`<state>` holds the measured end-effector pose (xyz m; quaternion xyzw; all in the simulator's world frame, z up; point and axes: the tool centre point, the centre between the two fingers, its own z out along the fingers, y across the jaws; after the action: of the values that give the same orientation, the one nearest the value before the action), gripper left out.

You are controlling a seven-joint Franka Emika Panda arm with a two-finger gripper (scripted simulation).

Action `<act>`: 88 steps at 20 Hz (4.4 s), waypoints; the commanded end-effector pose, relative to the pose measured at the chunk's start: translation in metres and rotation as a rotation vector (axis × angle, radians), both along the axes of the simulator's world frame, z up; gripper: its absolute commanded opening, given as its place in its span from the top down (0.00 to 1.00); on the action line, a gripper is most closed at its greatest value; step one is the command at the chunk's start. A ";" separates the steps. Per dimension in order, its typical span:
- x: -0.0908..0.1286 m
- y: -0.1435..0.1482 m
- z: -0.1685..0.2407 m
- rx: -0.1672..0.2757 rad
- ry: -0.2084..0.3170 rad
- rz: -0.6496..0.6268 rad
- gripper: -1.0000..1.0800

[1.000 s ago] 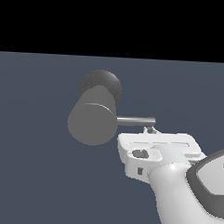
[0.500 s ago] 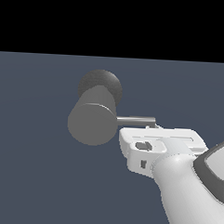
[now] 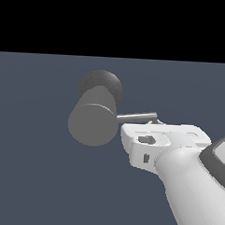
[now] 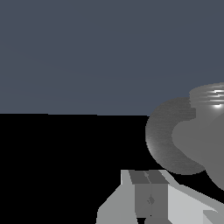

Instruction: Turn on the faucet by rotating a designated handle.

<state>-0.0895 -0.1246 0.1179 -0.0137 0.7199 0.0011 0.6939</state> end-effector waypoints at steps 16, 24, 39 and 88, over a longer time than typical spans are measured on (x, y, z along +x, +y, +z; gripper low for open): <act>-0.001 0.024 0.064 0.004 -0.027 0.017 1.00; -0.002 0.015 0.054 0.004 0.017 -0.009 1.00; -0.003 0.055 0.109 0.005 -0.018 0.012 1.00; -0.010 0.164 0.150 -0.007 -0.009 0.007 1.00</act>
<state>-0.1058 0.0016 0.2324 -0.0187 0.7305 -0.0368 0.6816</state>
